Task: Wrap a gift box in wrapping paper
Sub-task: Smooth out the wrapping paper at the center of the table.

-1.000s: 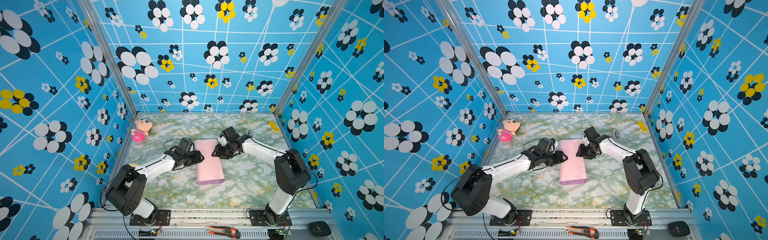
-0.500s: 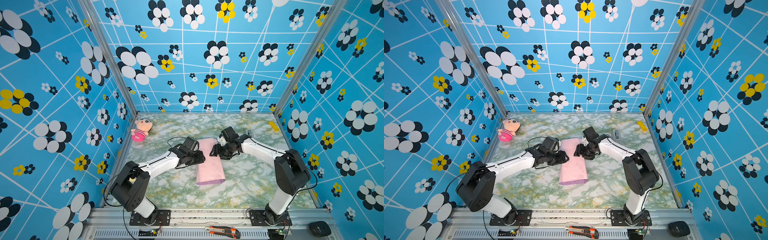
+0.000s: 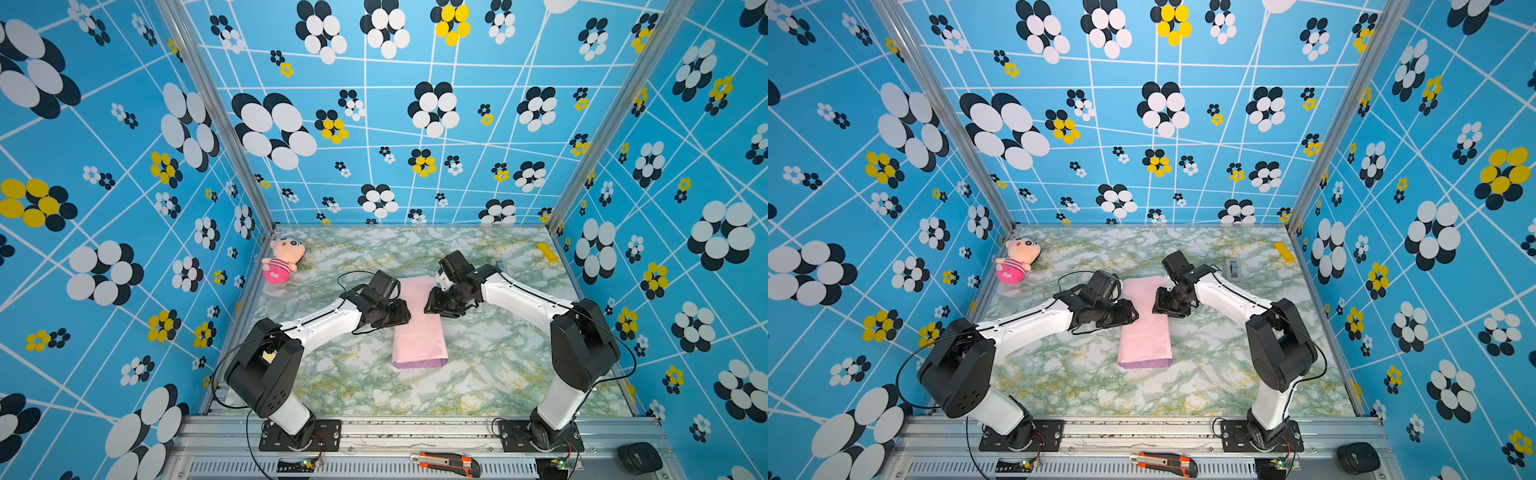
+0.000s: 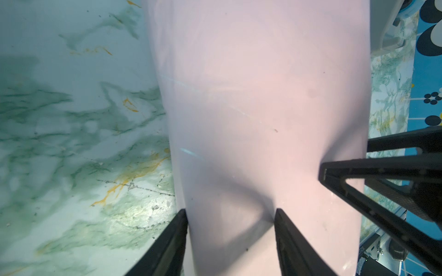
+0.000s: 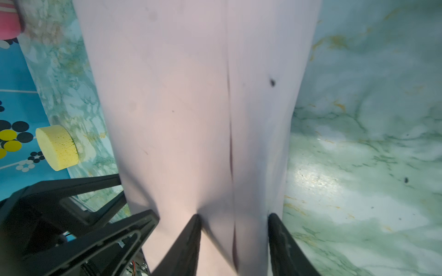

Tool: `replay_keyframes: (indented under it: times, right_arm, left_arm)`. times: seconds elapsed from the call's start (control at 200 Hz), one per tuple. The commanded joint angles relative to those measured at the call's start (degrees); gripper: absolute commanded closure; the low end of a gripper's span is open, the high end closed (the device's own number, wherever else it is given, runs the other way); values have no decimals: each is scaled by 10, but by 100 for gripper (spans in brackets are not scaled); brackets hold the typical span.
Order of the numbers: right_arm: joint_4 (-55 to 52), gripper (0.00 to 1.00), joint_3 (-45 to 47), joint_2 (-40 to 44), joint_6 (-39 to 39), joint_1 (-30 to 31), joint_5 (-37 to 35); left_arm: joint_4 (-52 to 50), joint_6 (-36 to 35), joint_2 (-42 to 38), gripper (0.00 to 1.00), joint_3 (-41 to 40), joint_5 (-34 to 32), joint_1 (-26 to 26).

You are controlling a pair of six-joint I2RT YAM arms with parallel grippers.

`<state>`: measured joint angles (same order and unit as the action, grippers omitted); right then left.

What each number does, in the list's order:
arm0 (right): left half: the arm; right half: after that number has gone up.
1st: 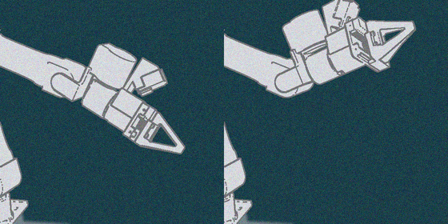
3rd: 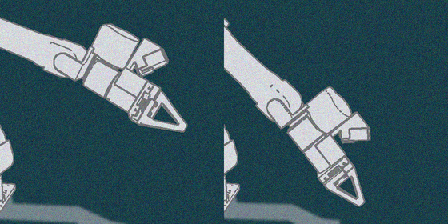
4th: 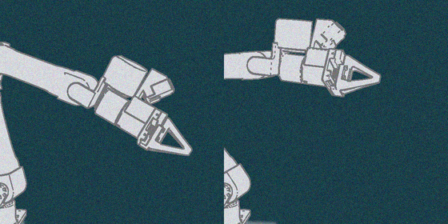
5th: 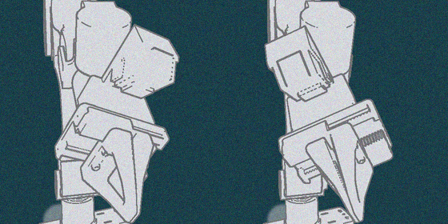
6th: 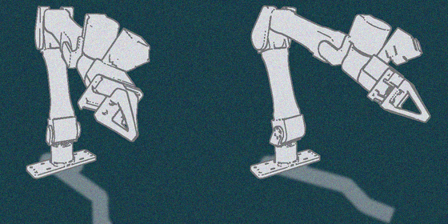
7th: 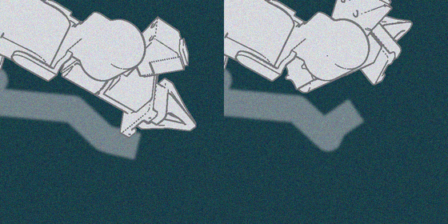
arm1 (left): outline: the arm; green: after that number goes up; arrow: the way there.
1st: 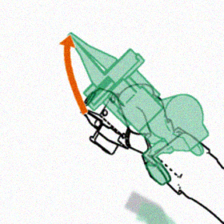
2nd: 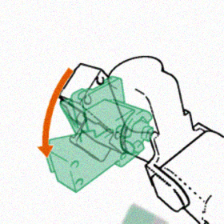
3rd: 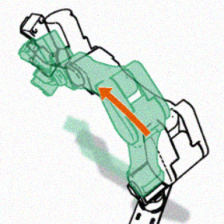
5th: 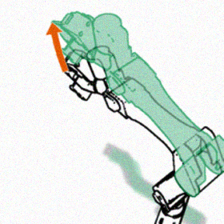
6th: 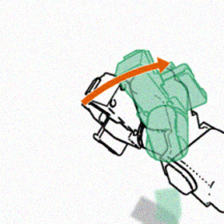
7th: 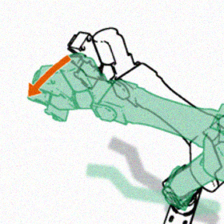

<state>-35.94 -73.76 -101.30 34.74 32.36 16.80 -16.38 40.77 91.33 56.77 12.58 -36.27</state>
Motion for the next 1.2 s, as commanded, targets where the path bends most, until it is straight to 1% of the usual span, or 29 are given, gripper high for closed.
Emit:
replay_keyframes:
  times: [0.0,0.175,0.33,0.45,0.51,0.565,0.6,0.64,0.69,0.85,1.085,1.115,1.195]
  right_arm:
    - [-21,55,-12,-10,-7,6,-17]
    - [-28,58,-8,-20,3,5,-35]
    - [-19,62,-5,-17,9,5,-34]
    - [-16,62,-6,-15,12,5,-30]
    - [-15,54,-10,-13,13,5,-25]
    - [-13,42,-10,-8,13,4,-23]
    - [-15,36,-12,-4,13,4,-21]
    - [-18,32,-17,1,13,4,-21]
    - [-30,31,-24,5,10,3,-22]
    - [-67,30,-46,7,-3,5,-36]
    - [-112,31,-77,-16,-16,18,-58]
    - [-117,32,-82,-19,-18,20,-63]
    - [-120,38,-83,-25,-20,22,-63]
  left_arm:
    - [-8,-11,4,38,19,-3,-6]
    - [-13,-8,-10,37,15,-7,-2]
    - [-28,-21,-7,38,18,-20,-2]
    - [-33,-26,-6,39,18,-30,-2]
    - [-34,-29,-5,41,20,-35,-2]
    - [-37,-33,0,42,23,-42,-3]
    - [-41,-35,4,43,25,-43,-3]
    - [-44,-37,8,44,27,-45,-4]
    - [-47,-38,11,45,27,-50,-5]
    - [-57,-48,14,46,33,-58,-9]
    - [-61,-50,16,47,40,-61,-13]
    - [-61,-49,16,47,41,-61,-14]
    - [-62,-50,17,47,42,-61,-15]
